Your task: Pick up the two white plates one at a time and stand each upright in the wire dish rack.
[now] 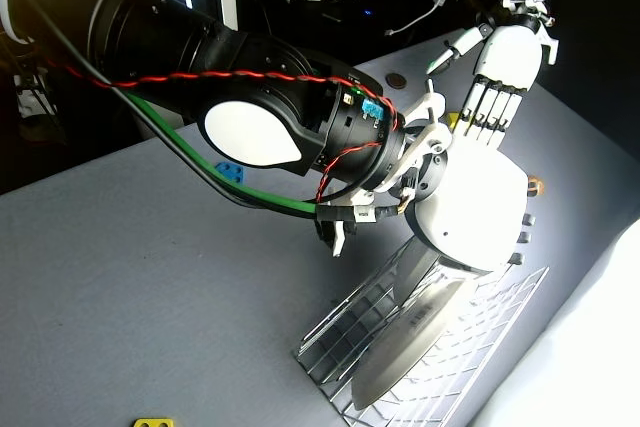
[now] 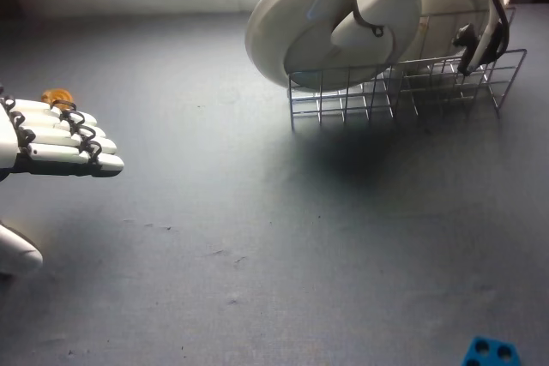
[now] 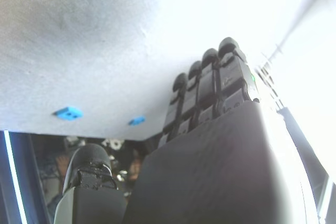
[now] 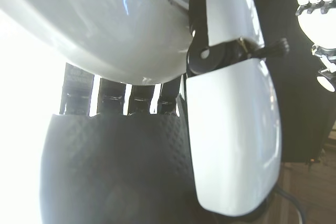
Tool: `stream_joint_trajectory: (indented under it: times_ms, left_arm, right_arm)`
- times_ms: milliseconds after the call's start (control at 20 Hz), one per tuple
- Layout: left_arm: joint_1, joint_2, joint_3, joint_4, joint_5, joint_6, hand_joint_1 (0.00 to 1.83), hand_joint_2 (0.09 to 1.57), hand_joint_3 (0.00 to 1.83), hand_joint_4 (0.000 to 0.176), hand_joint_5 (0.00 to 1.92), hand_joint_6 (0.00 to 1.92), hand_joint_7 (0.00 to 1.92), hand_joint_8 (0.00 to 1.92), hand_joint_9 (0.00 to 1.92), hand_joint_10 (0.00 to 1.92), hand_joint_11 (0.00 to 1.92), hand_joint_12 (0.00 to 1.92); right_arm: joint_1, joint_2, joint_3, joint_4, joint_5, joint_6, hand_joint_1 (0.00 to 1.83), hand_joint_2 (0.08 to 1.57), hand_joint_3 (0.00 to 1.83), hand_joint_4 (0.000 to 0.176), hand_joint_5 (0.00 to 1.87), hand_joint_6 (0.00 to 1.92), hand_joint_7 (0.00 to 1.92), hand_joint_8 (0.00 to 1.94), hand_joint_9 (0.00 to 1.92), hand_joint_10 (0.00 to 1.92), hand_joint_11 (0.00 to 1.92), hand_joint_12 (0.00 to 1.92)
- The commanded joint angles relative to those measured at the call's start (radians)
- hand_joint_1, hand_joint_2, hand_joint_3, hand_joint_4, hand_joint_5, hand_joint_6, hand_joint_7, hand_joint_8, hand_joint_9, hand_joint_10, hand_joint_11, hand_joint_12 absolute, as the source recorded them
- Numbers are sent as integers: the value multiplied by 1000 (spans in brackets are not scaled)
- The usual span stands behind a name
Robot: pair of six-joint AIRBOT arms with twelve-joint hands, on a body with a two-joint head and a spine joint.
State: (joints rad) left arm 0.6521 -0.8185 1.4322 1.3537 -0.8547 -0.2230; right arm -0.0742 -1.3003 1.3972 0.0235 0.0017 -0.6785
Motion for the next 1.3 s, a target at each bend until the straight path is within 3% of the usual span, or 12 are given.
stream_joint_trajectory:
  times_ms: [0, 150, 200, 300, 350, 400, 450, 500, 900, 950, 1000, 1250]
  left_arm:
    - [-10, 5, 0, -56, -36, -2, 0, 1077, 0, 0, 0, 0, 0, 0, 0, 0, 0, 0]
    - [-10, 5, -1, -56, -36, -2, 0, 1073, 0, 0, 0, 0, 0, 0, 0, 0, 0, 0]
    - [-10, 5, -1, -55, -36, -2, 0, 1069, 0, 0, 0, 0, 0, 0, 0, 0, 0, 0]
    - [-10, 4, -1, -55, -36, -2, 0, 1073, 0, 0, 0, 0, 0, 0, 0, 0, 0, 0]
    - [-10, 4, -2, -55, -36, -2, 0, 1071, 0, 0, 0, 0, 0, 0, 0, 0, 0, 0]
    - [-10, 4, -2, -55, -36, -2, 0, 1067, 0, 0, 0, 0, 0, 0, 0, 0, 0, 0]
    - [-10, 4, -2, -55, -36, -2, 0, 1063, 0, 0, 0, 0, 0, 0, 0, 0, 0, 0]
    - [-10, 3, -2, -55, -36, -2, 0, 1061, 0, 0, 0, 0, 0, 0, 0, 0, 0, 0]
    - [-10, 2, -8, -53, -36, -2, 0, 1071, 0, 0, 0, 0, 0, 0, 0, 0, 0, 0]
    - [-10, 2, -8, -53, -36, -2, 0, 1069, 0, 0, 0, 0, 0, 0, 0, 0, 0, 0]
    - [-10, 2, -8, -53, -36, -2, 0, 1074, 1, 0, 0, 0, 0, 0, 0, 0, 0, 0]
    - [-11, 4, -11, -52, -36, -2, 0, 1064, 0, 0, 0, 0, 0, 0, 0, 0, 0, 0]
  right_arm:
    - [10, 2, 13, -19, 129, -13, 1386, 1072, 1, 0, 1002, 955, 1118, 713, 975, 1049, 860, 1134]
    - [10, -6, 20, -43, 108, -13, 1387, 1070, 0, 0, 1005, 955, 1124, 694, 985, 1036, 876, 1131]
    - [10, -9, 20, -73, 105, -13, 1474, 1064, 0, 0, 1007, 907, 1130, 641, 1003, 915, 876, 1385]
    - [10, -11, 21, -94, 104, -14, 1494, 1063, 0, 0, 1006, 903, 1128, 628, 1007, 890, 870, 1450]
    - [10, -13, 23, -96, 104, -14, 1411, 1057, 0, 0, 1027, 911, 1154, 609, 1021, 974, 868, 1234]
    - [10, -14, 24, -100, 104, -14, 1391, 1071, 2, 0, 991, 972, 1110, 690, 1000, 1032, 857, 1170]
    - [10, -18, 29, -110, 104, -14, 1475, 1059, 0, 0, 1017, 887, 1142, 616, 1030, 893, 859, 1395]
    - [10, -20, 32, -110, 104, -14, 1491, 1063, 1, 0, 1004, 900, 1126, 632, 1013, 894, 862, 1447]
    - [5, -41, 55, -133, 104, -14, 1491, 1085, 1, 0, 971, 966, 1069, 712, 972, 960, 799, 1516]
    - [3, -41, 55, -133, 104, -14, 1404, 1086, 1, 0, 969, 992, 1071, 746, 966, 1064, 777, 1265]
    - [0, -41, 55, -133, 104, -14, 1387, 1085, 0, 0, 967, 985, 1080, 751, 968, 1085, 782, 1178]
    - [-22, -41, 55, -134, 108, -14, 1372, 1117, 2, 0, 874, 1110, 995, 874, 926, 1183, 712, 1167]
